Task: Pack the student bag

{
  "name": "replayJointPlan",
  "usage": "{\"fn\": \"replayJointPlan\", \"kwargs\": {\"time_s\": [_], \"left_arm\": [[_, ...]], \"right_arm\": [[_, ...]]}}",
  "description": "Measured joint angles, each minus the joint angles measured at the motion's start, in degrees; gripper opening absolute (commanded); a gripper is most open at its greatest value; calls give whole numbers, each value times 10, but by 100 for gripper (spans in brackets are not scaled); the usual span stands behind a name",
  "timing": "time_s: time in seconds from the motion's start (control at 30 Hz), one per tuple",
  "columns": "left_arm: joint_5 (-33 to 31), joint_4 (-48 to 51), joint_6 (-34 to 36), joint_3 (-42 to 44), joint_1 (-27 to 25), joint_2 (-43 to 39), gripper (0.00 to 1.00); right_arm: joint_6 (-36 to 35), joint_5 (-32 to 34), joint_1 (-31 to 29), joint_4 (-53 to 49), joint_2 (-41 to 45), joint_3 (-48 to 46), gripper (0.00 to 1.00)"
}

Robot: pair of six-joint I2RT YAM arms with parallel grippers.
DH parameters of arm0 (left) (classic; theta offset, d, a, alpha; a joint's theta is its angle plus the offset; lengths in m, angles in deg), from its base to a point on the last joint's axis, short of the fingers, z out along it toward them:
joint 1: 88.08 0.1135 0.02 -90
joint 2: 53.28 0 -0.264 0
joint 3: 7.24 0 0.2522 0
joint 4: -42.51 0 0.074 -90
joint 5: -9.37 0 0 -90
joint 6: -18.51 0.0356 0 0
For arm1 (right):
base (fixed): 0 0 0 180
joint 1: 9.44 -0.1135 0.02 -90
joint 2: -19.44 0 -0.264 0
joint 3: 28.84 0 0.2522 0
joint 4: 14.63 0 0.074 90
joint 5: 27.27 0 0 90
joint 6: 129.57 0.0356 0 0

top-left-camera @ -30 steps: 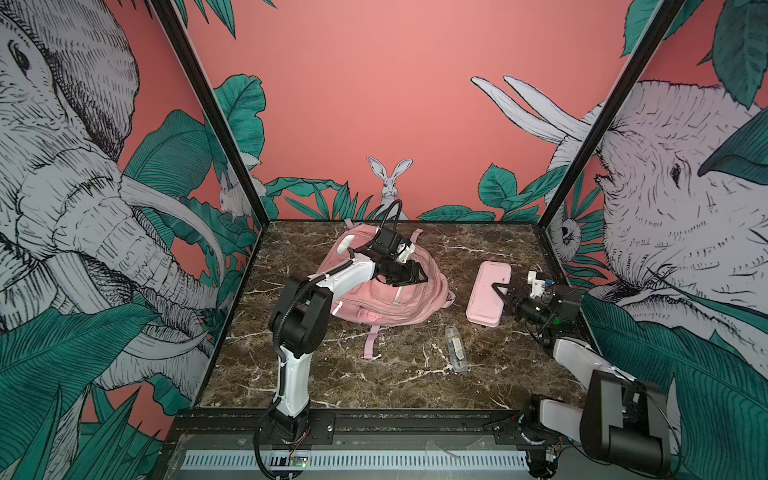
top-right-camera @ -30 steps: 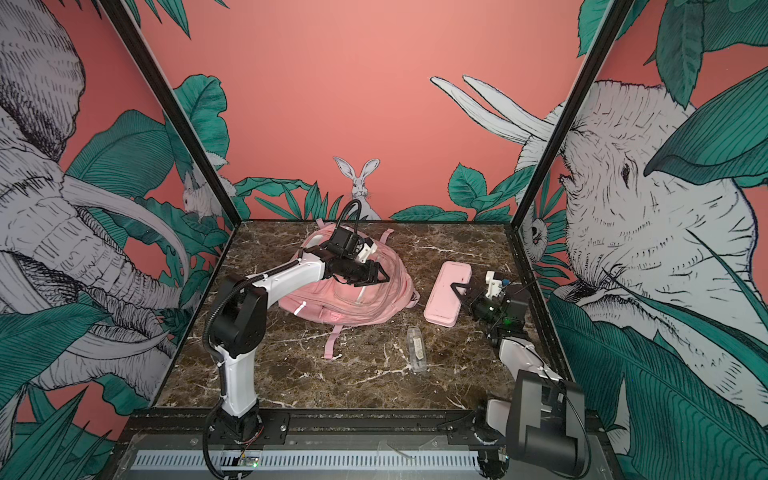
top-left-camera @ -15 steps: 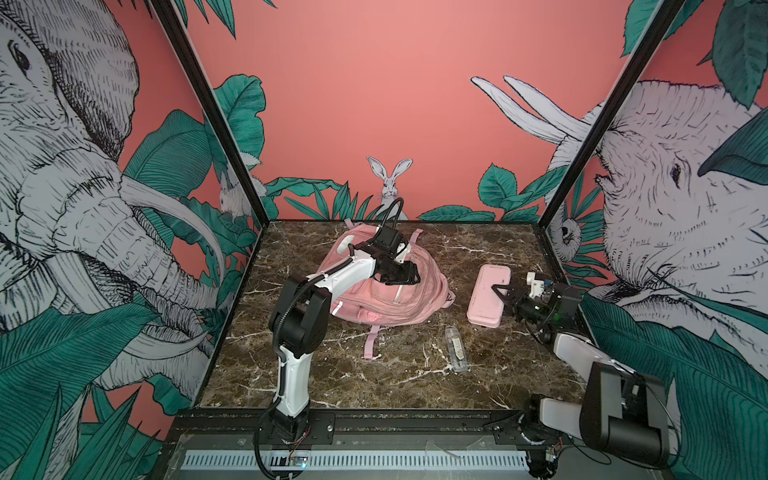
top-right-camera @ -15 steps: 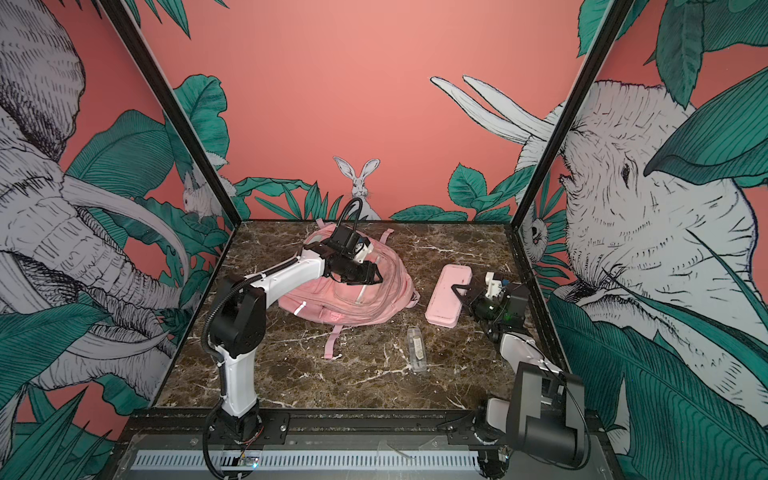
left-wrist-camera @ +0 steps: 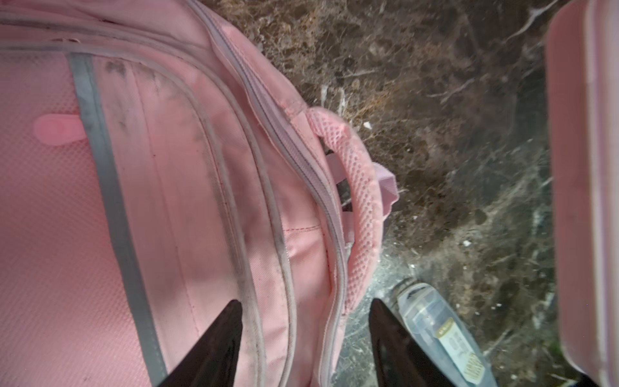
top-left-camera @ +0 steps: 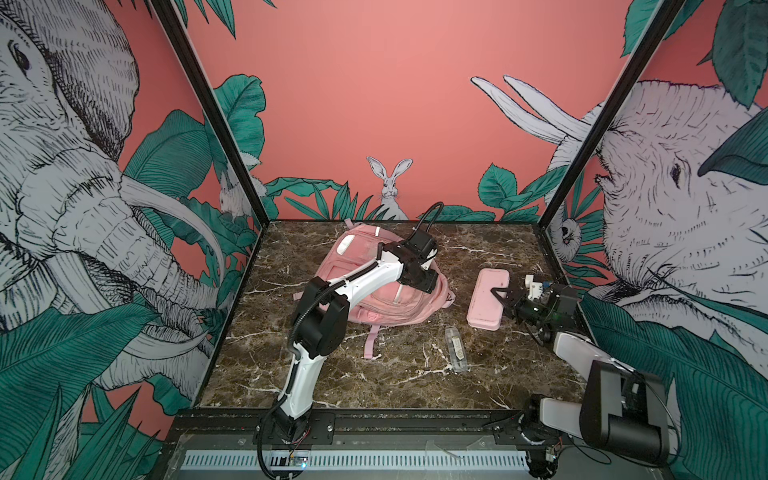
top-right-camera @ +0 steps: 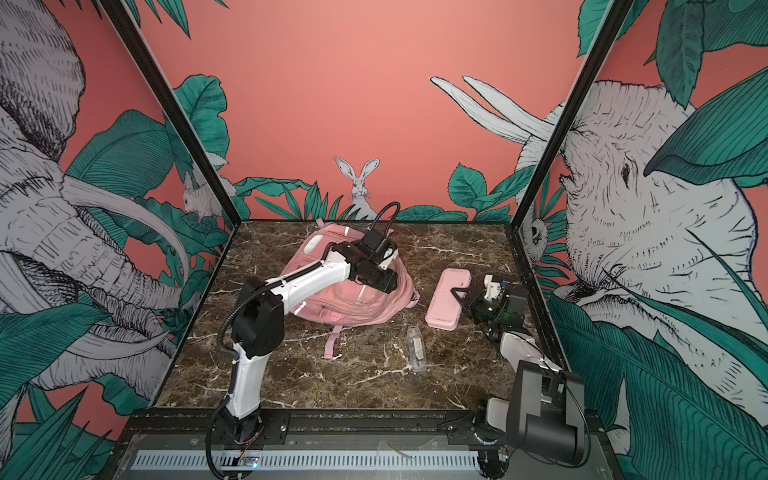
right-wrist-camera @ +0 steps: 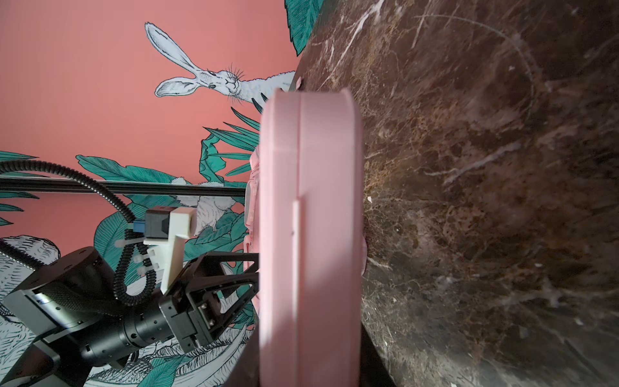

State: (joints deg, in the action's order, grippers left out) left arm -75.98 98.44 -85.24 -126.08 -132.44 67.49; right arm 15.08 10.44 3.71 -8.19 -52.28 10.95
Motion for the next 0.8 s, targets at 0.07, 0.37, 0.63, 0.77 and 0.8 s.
{"fn": "replayJointPlan", "kwargs": {"time_s": [0.07,0.37,0.63,0.77,0.8], "left_arm": [[-17,9,7,0,-4,5,54],[-47,25,20,-22,-5,34,44],[-67,24,29,-22,-20,35,37],[-68,23,30,-25,-25,35,35],[-68,23,30,-26,-26,35,34]], "right_arm": [[0,0,0,0,2,-1,0],[0,0,0,2,2,-2,0],[0,0,0,6,2,-12,0],[0,0,0,8,2,-12,0],[0,0,0,8,2,-12,0]]}}
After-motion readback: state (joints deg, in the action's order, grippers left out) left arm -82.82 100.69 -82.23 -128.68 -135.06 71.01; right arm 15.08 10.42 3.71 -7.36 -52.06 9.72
